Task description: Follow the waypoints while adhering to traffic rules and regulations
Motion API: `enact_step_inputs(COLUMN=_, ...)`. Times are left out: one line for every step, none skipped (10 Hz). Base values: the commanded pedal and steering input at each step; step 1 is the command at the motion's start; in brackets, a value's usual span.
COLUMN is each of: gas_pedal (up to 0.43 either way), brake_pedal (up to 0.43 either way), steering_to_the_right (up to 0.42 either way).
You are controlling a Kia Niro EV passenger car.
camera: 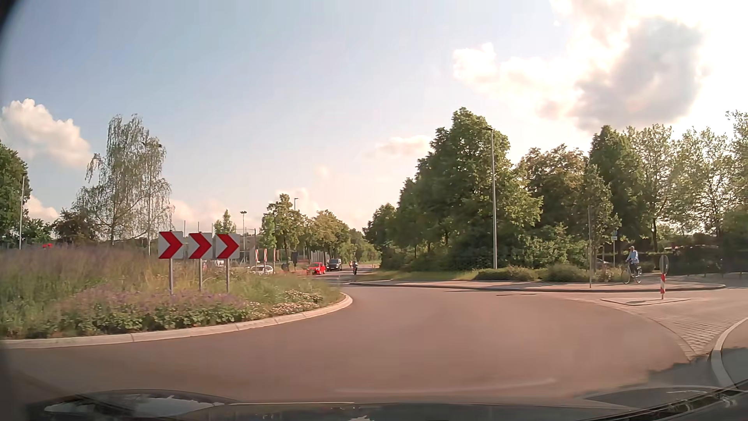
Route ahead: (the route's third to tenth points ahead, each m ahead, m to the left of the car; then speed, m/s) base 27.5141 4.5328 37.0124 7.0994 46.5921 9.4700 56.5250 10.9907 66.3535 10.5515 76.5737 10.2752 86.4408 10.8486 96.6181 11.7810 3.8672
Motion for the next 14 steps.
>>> enact_step_inputs(gas_pedal=0.268, brake_pedal=0.018, steering_to_the_right=0.294)
enact_step_inputs(gas_pedal=0.209, brake_pedal=0.012, steering_to_the_right=0.294)
enact_step_inputs(gas_pedal=0.13, brake_pedal=0.012, steering_to_the_right=0.293)
enact_step_inputs(gas_pedal=0.059, brake_pedal=0.012, steering_to_the_right=0.291)
enact_step_inputs(gas_pedal=0.059, brake_pedal=0.012, steering_to_the_right=0.281)
enact_step_inputs(gas_pedal=0.059, brake_pedal=0.012, steering_to_the_right=0.268)
enact_step_inputs(gas_pedal=0.059, brake_pedal=0.012, steering_to_the_right=0.242)
enact_step_inputs(gas_pedal=0.059, brake_pedal=0.012, steering_to_the_right=0.209)
enact_step_inputs(gas_pedal=0.067, brake_pedal=0.018, steering_to_the_right=0.182)
enact_step_inputs(gas_pedal=0.067, brake_pedal=0.012, steering_to_the_right=0.149)
enact_step_inputs(gas_pedal=0.067, brake_pedal=0.012, steering_to_the_right=0.122)
enact_step_inputs(gas_pedal=0.067, brake_pedal=0.012, steering_to_the_right=0.08)
enact_step_inputs(gas_pedal=0.067, brake_pedal=0.012, steering_to_the_right=0.042)
enact_step_inputs(gas_pedal=0.059, brake_pedal=0.012, steering_to_the_right=0.002)
